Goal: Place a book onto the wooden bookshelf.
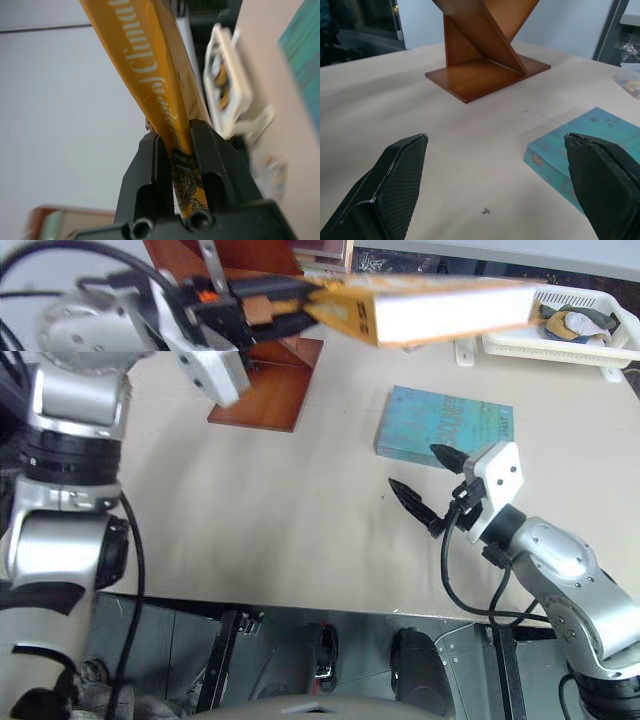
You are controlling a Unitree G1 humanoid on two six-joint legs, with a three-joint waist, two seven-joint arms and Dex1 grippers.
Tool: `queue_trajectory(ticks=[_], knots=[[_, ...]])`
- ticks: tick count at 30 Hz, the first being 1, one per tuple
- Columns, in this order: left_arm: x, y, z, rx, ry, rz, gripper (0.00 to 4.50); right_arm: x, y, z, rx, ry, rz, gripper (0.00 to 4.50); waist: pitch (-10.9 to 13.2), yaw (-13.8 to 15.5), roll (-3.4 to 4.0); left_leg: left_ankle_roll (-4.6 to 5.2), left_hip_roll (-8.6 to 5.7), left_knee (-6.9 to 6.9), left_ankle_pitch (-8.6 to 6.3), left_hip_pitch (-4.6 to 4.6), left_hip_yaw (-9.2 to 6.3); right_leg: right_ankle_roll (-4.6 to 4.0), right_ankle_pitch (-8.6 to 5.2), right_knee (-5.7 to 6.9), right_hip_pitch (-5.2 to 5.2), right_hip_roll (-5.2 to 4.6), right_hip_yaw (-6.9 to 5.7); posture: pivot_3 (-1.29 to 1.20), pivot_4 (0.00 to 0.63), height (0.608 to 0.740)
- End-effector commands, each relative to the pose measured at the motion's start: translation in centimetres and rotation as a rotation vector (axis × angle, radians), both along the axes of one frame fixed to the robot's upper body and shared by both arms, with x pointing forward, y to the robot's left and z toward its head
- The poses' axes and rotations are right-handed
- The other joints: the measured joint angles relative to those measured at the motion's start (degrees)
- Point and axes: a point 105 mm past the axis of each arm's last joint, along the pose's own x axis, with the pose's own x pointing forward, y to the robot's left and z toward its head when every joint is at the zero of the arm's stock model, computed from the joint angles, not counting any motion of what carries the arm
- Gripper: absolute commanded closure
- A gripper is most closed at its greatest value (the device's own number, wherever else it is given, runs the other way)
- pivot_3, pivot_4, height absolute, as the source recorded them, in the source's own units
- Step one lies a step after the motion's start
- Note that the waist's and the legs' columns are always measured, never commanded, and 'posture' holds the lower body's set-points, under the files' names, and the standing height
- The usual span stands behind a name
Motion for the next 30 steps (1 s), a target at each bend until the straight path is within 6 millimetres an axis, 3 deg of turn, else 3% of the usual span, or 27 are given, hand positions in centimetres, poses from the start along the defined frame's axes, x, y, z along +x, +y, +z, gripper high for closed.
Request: queue_trajectory(ticks=[1, 8, 16, 25, 30], knots=[[0.1, 1.5, 1.7, 0.052, -0.04, 0.064, 4.12, 0.2, 0.8, 0.9, 0.006, -0.041, 0.037, 0.0, 0.01, -0.17, -0.01, -0.01, 0.0, 0.01, 0.01, -0.01, 0.0, 0.01, 0.0, -0.01, 0.01, 0.0, 0.0, 0.0, 0.15, 0.74], [2.1, 7.7, 0.9, 0.229, 0.115, 0.393, 4.12, 1.0, 1.5, 2.6, 0.007, -0.105, 0.088, 0.0, 0.07, -0.42, 0.04, 0.0, 0.05, -0.01, 0.0, 0.01, 0.08, 0.04, -0.03, 0.09, -0.1, 0.07, 0.06, 0.0, 0.15, 0.74], [3.8, 12.4, 0.5, 0.251, 0.182, 0.642, 4.12, 1.6, 1.2, 5.7, -0.045, -0.206, 0.11, 0.0, 0.08, -0.15, 0.02, 0.0, 0.05, 0.02, 0.0, -0.07, 0.08, 0.11, -0.07, 0.12, -0.15, 0.04, 0.06, 0.0, 0.15, 0.74], [6.7, 14.1, -1.8, 0.235, 0.265, 0.73, 4.12, 0.6, 0.7, 10.5, -0.068, -0.303, 0.114, 0.0, 0.07, -0.33, 0.03, 0.0, 0.06, 0.02, 0.0, 0.0, 0.13, 0.02, -0.02, 0.24, -0.18, 0.04, 0.08, 0.0, 0.15, 0.74], [8.1, 13.9, -2.6, 0.235, 0.292, 0.745, 4.12, 0.3, 0.9, 10.8, -0.057, -0.304, 0.096, 0.0, 0.06, -0.45, 0.05, 0.0, 0.08, 0.02, 0.0, 0.04, 0.15, 0.04, -0.03, 0.32, -0.19, 0.07, 0.09, 0.0, 0.15, 0.74]])
